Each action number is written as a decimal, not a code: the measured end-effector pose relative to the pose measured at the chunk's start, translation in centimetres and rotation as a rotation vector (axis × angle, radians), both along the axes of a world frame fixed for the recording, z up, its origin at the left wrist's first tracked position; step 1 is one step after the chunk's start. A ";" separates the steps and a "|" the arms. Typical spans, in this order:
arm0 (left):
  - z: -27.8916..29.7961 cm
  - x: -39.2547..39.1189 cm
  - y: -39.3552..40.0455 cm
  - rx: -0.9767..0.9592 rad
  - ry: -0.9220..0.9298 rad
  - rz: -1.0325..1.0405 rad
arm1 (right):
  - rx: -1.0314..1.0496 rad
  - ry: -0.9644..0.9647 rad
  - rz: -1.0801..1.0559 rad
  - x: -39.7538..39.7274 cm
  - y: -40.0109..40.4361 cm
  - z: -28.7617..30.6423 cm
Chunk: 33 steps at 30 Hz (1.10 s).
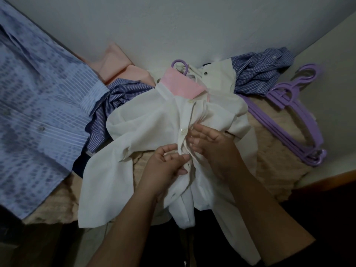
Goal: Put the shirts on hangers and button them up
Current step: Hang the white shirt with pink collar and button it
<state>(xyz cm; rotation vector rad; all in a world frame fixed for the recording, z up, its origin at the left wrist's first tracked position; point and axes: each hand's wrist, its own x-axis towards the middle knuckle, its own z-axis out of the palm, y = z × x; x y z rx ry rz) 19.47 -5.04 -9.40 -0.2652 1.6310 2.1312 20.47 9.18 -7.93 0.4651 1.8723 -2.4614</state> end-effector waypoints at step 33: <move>1.5 4.8 0.0 -0.370 0.369 0.161 | 0.470 -0.080 -0.098 5.3 -2.3 1.0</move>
